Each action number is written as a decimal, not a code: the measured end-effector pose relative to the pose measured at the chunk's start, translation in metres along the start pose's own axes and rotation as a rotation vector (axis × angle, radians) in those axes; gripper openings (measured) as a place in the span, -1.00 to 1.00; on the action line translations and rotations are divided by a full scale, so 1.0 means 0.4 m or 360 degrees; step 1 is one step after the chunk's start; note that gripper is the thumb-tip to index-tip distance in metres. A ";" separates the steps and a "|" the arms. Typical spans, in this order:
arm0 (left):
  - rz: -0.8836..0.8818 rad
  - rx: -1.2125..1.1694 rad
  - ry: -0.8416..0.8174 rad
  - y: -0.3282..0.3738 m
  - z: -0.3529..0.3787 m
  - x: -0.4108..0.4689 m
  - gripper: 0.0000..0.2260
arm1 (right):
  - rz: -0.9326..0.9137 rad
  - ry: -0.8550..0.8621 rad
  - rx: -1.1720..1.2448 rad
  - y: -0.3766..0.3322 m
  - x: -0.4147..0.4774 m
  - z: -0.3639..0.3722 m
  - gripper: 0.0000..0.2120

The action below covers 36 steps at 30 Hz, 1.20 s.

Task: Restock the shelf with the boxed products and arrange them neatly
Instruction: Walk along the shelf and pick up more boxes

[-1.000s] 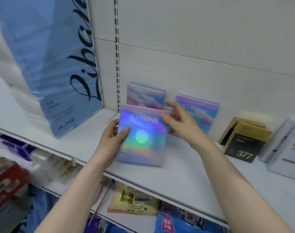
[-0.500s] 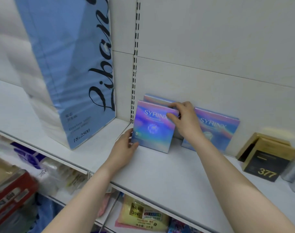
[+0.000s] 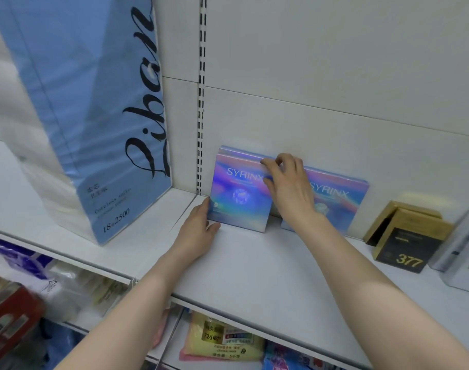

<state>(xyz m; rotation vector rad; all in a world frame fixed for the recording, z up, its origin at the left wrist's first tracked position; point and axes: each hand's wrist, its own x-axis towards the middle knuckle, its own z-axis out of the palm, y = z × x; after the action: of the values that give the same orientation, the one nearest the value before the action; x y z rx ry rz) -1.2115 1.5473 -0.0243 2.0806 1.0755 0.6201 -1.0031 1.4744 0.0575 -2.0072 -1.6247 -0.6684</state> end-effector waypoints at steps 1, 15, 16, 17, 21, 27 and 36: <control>0.0005 0.0016 -0.0001 -0.001 -0.002 0.000 -0.42 | -0.0015 -0.0030 -0.0027 0.001 -0.004 -0.003 -0.63; 0.0655 0.0379 0.0211 0.131 0.065 -0.187 -0.64 | 0.0172 -0.0208 -0.0025 0.068 -0.396 -0.210 -0.62; 0.0674 0.0367 0.0196 0.148 0.081 -0.206 -0.66 | 0.0259 -0.0225 0.0033 0.075 -0.435 -0.231 -0.63; 0.0695 0.0342 0.0186 0.162 0.097 -0.226 -0.67 | 0.0347 -0.0228 0.0096 0.082 -0.473 -0.251 -0.62; 0.0778 0.0194 0.0103 0.261 0.224 -0.337 -0.69 | 0.0595 -0.0153 0.0168 0.146 -0.675 -0.358 -0.63; 0.0820 -0.0096 -0.0058 0.472 0.489 -0.521 -0.66 | 0.0984 0.0003 0.0227 0.305 -0.986 -0.535 -0.68; 0.1103 -0.0352 -0.0480 0.830 0.988 -0.776 -0.71 | 0.1505 0.0075 -0.0026 0.615 -1.463 -0.835 -0.70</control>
<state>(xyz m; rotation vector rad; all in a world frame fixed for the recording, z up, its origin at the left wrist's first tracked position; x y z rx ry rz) -0.9455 1.0074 -0.0515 2.2350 0.0885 0.6772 -0.8937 0.7769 -0.0697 -2.4011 -0.4883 -0.3432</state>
